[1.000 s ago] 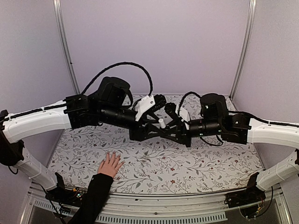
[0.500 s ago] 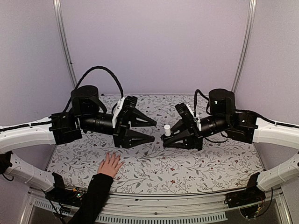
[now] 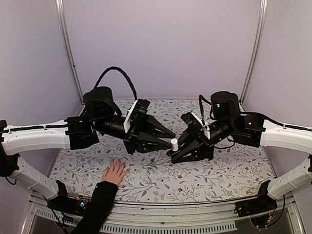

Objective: Paint the nails
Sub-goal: Unscrew the nail polish bottle.

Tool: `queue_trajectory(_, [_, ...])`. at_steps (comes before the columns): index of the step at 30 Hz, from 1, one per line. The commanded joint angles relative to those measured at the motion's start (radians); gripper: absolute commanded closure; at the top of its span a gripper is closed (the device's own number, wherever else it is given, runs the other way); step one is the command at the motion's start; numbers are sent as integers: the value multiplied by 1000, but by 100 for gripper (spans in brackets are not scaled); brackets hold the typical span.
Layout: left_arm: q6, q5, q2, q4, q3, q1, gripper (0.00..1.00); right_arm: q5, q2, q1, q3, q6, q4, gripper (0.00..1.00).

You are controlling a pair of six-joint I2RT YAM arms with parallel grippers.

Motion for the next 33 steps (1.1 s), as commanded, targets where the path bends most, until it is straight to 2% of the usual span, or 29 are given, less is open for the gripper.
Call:
queue_trajectory(1, [5,31,20,-21,50,-15,72,-29,7,7,32,-12,-13,100])
queue_trajectory(5, [17,48,27,-59,62,-20,76,-26,6,7,34,-9,-12,100])
queue_trajectory(15, [18,6,32,-85,69,-24,76,-28,11,7,42,-2,-14,100])
queue_trajectory(23, [19,-49,43,-106,80,-33,87,9,6,7,42,0,-14,100])
queue_trajectory(28, [15,-114,39,-117,78,-36,99,139,-6,6,47,21,-6,100])
queue_trajectory(33, [-6,-239,33,-122,72,-38,100,356,-33,1,36,54,29,100])
